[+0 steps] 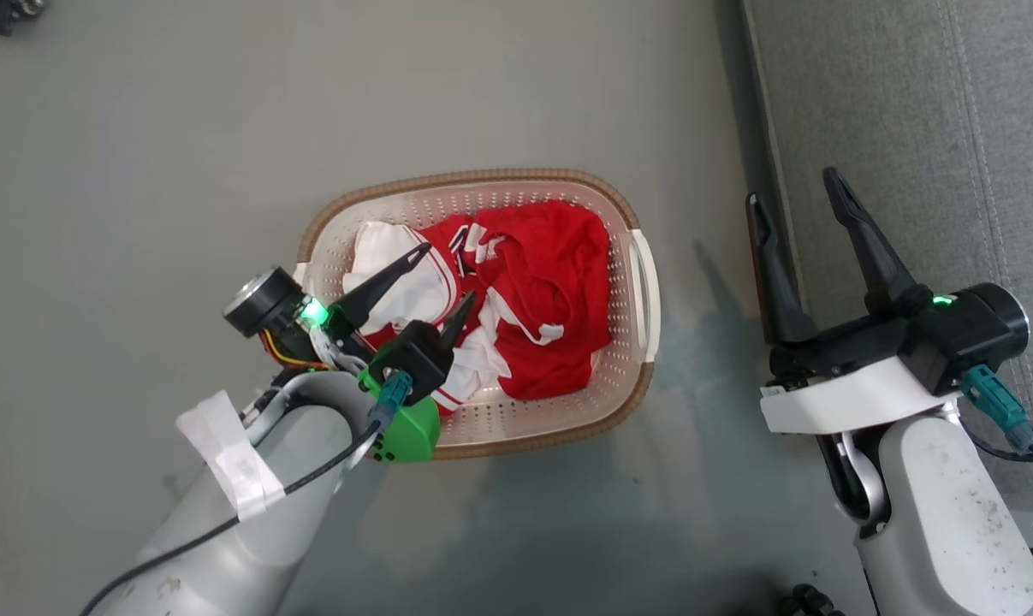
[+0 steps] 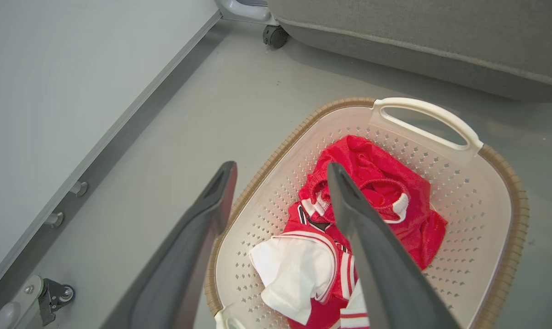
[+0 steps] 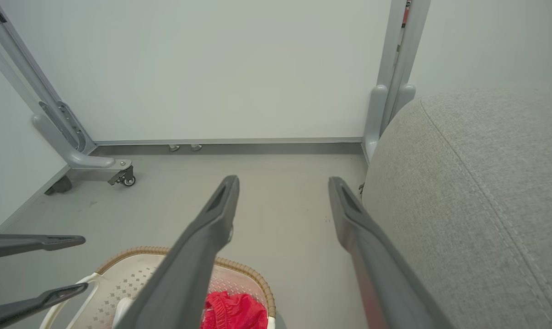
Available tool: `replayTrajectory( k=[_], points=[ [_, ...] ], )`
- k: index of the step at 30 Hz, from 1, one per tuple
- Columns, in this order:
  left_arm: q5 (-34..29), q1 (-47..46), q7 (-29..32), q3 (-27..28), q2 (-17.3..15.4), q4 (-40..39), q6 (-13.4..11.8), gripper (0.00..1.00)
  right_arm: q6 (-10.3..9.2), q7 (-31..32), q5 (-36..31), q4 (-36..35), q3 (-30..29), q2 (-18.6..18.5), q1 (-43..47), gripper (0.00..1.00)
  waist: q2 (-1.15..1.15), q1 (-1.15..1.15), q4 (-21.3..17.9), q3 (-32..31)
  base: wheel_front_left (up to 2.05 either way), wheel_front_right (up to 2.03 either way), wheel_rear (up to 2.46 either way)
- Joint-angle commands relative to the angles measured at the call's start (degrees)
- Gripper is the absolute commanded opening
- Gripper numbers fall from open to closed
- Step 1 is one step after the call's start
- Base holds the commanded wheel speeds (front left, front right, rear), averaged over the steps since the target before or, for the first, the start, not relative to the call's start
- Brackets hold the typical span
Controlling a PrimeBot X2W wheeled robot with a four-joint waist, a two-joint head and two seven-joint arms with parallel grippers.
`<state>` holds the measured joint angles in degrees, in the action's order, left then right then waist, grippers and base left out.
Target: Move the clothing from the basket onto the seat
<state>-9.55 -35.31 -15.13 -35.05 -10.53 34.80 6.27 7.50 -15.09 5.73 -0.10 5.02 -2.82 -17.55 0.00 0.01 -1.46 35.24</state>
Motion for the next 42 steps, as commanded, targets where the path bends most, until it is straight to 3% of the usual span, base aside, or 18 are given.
replayTrajectory(
  k=[1,9,22,42],
  points=[
    [-0.62,-2.67,-0.04,-0.88,-1.07,1.87,0.24,1.00,-0.02,-0.12,0.50,-0.33,0.36,-0.17,-1.39,1.00,0.00,-0.01,-3.03,6.03,0.00,0.00,0.00],
    [-2.44,-13.18,-0.05,-7.11,-1.17,14.24,0.84,1.00,-0.02,-0.12,3.15,-1.22,1.19,-0.14,-4.67,1.00,0.00,-0.01,-6.18,13.64,0.00,0.00,0.00],
    [-2.27,-23.28,0.78,-8.58,1.44,32.73,-0.91,1.00,-0.02,-0.12,6.04,-2.05,1.93,-0.13,-7.87,1.00,0.00,-0.01,-8.37,21.13,0.00,0.00,0.00],
    [-7.27,-29.53,9.33,-14.67,-1.01,38.60,-8.50,1.00,-0.02,-0.12,9.58,-2.21,3.96,-0.17,-10.14,1.00,0.00,-0.01,-10.72,27.31,0.00,0.00,0.00]
  ],
)
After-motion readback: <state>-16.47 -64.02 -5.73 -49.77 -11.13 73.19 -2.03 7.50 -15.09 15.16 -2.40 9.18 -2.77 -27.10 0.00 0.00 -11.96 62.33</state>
